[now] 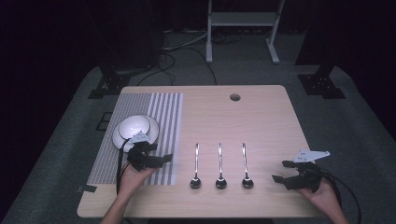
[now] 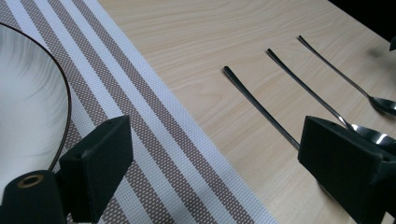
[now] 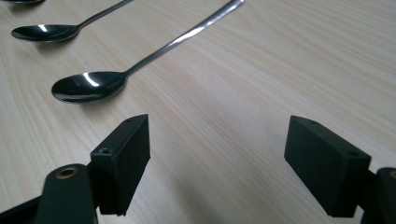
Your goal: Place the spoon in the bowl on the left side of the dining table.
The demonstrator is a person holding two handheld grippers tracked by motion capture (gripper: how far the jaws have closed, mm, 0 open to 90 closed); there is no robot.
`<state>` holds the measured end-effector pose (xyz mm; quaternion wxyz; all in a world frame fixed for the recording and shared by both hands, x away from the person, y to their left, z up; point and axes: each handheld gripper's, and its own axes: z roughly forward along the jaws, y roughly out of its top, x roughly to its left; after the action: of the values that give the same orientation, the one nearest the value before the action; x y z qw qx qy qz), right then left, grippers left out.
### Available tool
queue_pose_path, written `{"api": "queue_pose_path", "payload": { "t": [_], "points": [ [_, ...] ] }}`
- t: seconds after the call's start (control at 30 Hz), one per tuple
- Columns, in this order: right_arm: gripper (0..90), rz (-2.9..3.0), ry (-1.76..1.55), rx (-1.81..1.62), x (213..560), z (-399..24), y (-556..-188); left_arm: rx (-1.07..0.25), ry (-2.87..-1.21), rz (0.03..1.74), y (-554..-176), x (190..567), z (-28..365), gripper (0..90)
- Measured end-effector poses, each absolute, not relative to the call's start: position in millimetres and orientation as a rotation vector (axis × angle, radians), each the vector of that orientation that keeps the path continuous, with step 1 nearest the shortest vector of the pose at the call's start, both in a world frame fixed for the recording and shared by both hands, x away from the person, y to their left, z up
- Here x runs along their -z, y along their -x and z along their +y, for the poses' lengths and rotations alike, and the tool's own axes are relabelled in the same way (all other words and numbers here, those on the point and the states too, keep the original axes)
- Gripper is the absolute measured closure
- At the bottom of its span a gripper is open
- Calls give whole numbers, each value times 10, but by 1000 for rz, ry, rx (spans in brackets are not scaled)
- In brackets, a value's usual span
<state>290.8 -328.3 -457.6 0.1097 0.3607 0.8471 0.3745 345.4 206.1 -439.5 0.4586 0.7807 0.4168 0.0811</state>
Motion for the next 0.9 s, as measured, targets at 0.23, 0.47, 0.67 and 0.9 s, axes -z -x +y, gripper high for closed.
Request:
{"api": "queue_pose_path", "payload": {
  "t": [0.23, 0.47, 0.67, 0.9],
  "points": [
    [213, 2575, -872, -1032, 4372, -2923, -2937, -189, -1914, 1031, -3461, 4393, 2059, 93],
    [213, 2664, -697, -960, 4215, -2500, -3042, -179, -1905, 1032, -3481, 4392, 2067, 93],
    [218, 2764, -495, -872, 4159, -1965, -3171, -173, -1910, 1033, -3490, 4404, 2065, 93],
    [235, 2816, -335, -747, 4189, -1586, -3200, -150, -1892, 1040, -3496, 4402, 2058, 94]
  ]
}}
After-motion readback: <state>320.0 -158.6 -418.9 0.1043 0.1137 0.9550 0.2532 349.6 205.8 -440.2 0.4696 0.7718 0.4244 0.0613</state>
